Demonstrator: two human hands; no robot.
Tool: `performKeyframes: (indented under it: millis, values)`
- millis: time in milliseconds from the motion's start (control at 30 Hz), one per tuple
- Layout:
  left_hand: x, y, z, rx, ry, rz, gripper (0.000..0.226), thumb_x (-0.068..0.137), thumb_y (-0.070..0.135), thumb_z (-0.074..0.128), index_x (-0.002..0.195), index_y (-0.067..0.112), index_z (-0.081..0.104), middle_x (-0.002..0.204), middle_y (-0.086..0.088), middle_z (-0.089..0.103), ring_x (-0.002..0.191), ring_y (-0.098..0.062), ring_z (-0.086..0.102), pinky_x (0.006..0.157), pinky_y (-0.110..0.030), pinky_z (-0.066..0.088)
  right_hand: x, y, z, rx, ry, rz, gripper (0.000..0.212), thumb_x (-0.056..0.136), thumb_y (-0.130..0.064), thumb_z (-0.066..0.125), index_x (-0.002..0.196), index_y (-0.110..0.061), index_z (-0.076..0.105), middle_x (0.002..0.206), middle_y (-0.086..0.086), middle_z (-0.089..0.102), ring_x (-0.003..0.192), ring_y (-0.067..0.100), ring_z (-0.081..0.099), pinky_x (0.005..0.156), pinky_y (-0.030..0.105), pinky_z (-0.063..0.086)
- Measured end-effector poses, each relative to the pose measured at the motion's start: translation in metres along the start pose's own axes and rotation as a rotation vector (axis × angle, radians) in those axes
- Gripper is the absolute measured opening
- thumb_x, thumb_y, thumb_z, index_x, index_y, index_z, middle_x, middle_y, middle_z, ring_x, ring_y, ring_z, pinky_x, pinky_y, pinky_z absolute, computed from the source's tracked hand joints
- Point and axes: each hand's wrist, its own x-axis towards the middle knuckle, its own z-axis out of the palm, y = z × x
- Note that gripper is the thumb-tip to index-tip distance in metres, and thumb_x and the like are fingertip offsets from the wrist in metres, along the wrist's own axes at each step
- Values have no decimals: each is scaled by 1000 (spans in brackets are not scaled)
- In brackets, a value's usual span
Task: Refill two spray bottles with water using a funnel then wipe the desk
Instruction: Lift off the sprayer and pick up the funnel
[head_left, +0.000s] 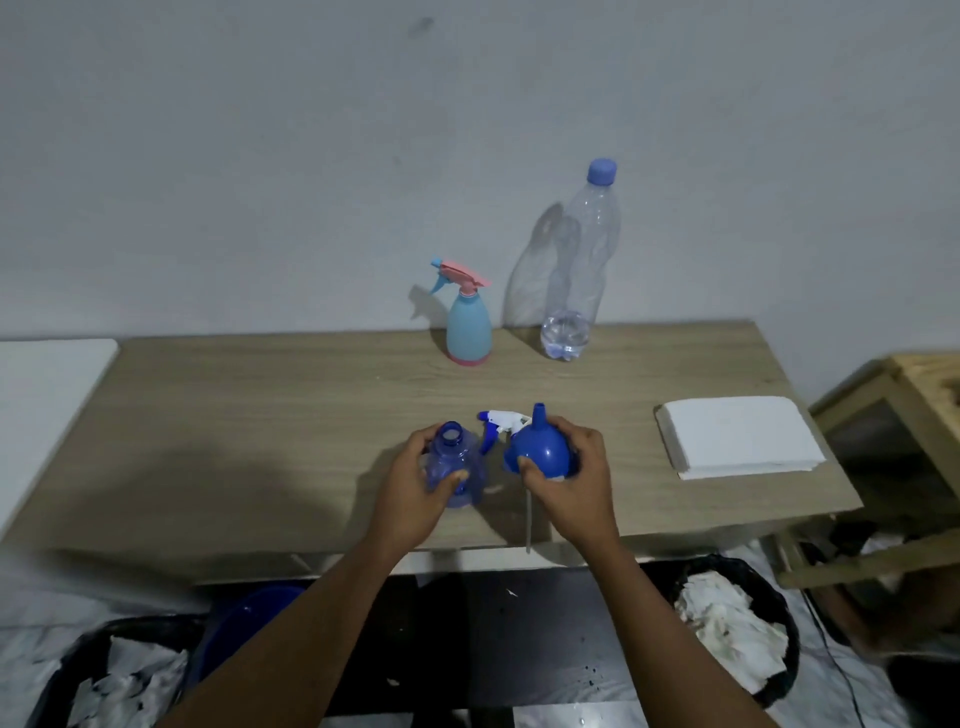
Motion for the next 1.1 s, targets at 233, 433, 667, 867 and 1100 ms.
performKeyframes:
  millis: [233, 433, 667, 867, 1100]
  values:
    - [2, -5, -6, -10, -17, 12, 57, 74, -9, 74, 112, 30, 57, 105, 15, 67, 92, 7, 64, 82, -11, 48, 5, -43, 9, -9, -106, -63, 55, 61, -25, 84, 107, -22, 55, 107, -5, 60, 91, 7, 61, 76, 19, 53]
    - [7, -19, -7, -31, -11, 33, 60, 68, 9, 73, 115, 43, 57, 112, 9, 69, 104, -15, 67, 91, -46, 55, 8, -56, 19, -119, -196, -140, 54, 64, -23, 87, 110, -26, 60, 115, -8, 61, 101, 10, 63, 76, 31, 58]
    - [9, -20, -9, -35, -50, 23, 58, 68, 8, 71, 116, 37, 57, 110, 14, 68, 104, -12, 67, 88, -49, 56, 13, -76, 19, -266, -234, -166, 67, 66, -36, 88, 122, -24, 53, 117, -16, 59, 99, -4, 59, 74, 6, 47]
    - [11, -20, -9, -16, -57, 37, 55, 73, 12, 74, 118, 36, 56, 113, 13, 65, 107, -9, 64, 90, -46, 56, 17, -83, 25, -351, -237, -216, 71, 66, -52, 85, 126, -29, 55, 120, -18, 59, 107, 3, 58, 80, 24, 57]
    - [14, -26, -6, -57, -79, -15, 52, 74, 10, 74, 120, 28, 59, 113, 9, 67, 106, -13, 66, 91, -41, 57, 26, -92, 34, -495, -280, -330, 72, 64, -70, 74, 125, -34, 58, 122, -16, 58, 110, 7, 56, 86, 43, 57]
